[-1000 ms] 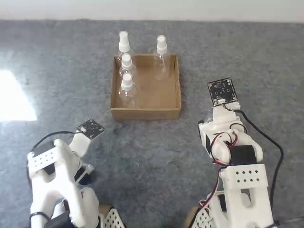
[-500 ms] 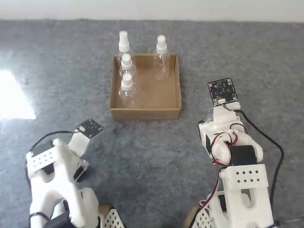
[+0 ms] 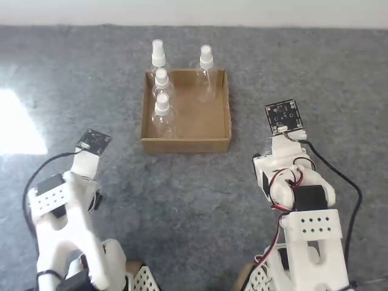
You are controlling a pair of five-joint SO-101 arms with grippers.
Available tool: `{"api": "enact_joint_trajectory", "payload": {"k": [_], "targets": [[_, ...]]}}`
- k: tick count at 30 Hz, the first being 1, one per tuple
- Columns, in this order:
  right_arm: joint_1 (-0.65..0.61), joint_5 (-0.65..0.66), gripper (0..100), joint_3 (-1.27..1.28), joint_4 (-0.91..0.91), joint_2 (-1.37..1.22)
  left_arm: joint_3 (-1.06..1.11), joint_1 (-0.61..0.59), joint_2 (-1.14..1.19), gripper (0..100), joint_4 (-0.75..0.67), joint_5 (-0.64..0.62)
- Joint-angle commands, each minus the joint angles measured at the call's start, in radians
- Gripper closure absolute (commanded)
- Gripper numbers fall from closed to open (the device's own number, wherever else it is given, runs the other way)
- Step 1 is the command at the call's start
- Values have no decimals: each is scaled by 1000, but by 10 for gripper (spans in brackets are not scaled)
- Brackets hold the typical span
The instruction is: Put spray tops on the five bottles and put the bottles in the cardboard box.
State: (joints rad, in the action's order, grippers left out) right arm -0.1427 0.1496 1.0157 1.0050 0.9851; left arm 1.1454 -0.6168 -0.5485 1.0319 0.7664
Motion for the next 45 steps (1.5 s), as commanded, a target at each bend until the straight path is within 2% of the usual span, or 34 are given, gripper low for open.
{"api": "enact_joint_trajectory", "payload": {"k": [1, 5, 10, 16, 21, 28, 35, 41, 45], "targets": [[10, -6, 908, -14, -18, 18, -93, -3, -5, 970, -18, -64], [10, -6, 908, -14, -18, 18, -134, -2, -5, 970, -14, -84], [10, -6, 908, -14, -18, 18, -237, -2, -3, 970, 109, -101], [10, -6, 908, -14, -18, 18, -334, -2, -3, 970, 183, -127], [10, -6, 908, -14, -18, 18, -349, -2, 18, 971, 189, -127], [10, -6, 908, -14, -18, 18, -567, -18, 376, 973, 195, -192], [10, -6, 908, -14, -18, 18, -811, -75, 706, 973, 196, -196], [10, -6, 908, -14, -19, 18, -915, -115, 845, 970, 196, -187], [10, -6, 908, -14, -19, 18, -934, -118, 872, 960, 198, -98]]}}
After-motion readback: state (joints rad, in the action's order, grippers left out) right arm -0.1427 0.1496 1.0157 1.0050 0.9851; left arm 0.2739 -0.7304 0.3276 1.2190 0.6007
